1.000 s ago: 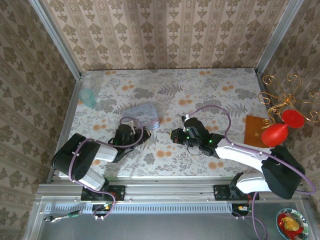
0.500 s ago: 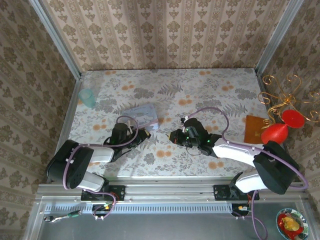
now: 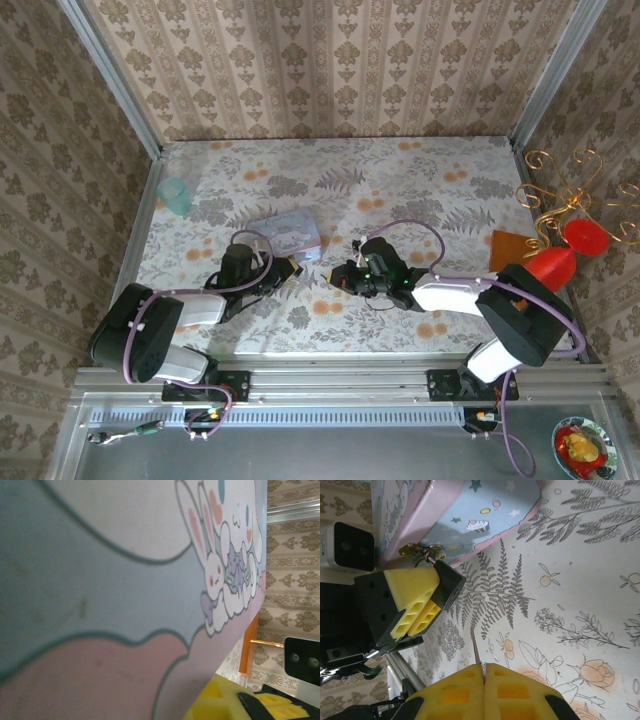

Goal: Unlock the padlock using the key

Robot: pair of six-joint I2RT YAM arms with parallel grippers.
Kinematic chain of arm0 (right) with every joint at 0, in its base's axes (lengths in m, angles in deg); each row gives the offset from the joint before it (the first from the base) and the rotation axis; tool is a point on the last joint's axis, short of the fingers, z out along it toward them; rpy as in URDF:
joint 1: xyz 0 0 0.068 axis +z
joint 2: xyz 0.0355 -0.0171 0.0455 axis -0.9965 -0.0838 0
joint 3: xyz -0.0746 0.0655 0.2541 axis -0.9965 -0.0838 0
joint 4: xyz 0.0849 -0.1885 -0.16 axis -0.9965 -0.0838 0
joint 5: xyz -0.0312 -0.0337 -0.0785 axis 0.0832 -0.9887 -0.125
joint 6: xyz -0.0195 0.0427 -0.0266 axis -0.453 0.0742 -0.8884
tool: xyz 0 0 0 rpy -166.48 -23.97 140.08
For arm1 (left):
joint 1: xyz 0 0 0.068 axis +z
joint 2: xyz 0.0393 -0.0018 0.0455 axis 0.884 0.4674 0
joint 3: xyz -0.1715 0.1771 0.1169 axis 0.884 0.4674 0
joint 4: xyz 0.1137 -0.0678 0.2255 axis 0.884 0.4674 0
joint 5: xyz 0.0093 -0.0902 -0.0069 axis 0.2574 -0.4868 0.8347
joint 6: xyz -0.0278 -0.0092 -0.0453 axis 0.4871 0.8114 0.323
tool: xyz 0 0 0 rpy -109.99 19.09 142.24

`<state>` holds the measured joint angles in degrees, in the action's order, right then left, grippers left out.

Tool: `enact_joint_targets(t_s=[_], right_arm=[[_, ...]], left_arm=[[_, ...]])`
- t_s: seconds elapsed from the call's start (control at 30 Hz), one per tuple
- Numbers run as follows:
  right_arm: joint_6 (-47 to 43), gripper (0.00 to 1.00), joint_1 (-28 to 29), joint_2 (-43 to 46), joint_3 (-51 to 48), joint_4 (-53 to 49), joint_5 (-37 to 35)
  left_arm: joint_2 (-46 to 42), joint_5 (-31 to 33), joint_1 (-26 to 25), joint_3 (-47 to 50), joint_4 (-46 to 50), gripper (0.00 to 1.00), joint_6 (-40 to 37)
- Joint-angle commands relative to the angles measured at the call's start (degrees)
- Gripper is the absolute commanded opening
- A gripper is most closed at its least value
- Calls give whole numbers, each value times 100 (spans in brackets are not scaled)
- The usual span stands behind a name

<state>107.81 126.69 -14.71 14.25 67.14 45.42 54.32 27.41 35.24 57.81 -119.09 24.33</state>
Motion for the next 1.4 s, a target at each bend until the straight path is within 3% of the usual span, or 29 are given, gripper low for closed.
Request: enact_joint_targets(t_s=[0.0,0.37,1.37], right_arm=[[241,0,-28,-229,99,480,426],[466,0,-210,-541,64,1136,959],[721,0,-484,-1032,153,2003,1476]], left_arm=[[-132,-327,35,-108,-360,5,179],[-149,-521,211,-197,-444,4,238],[-360,-743,177,-233,-596,2,480]])
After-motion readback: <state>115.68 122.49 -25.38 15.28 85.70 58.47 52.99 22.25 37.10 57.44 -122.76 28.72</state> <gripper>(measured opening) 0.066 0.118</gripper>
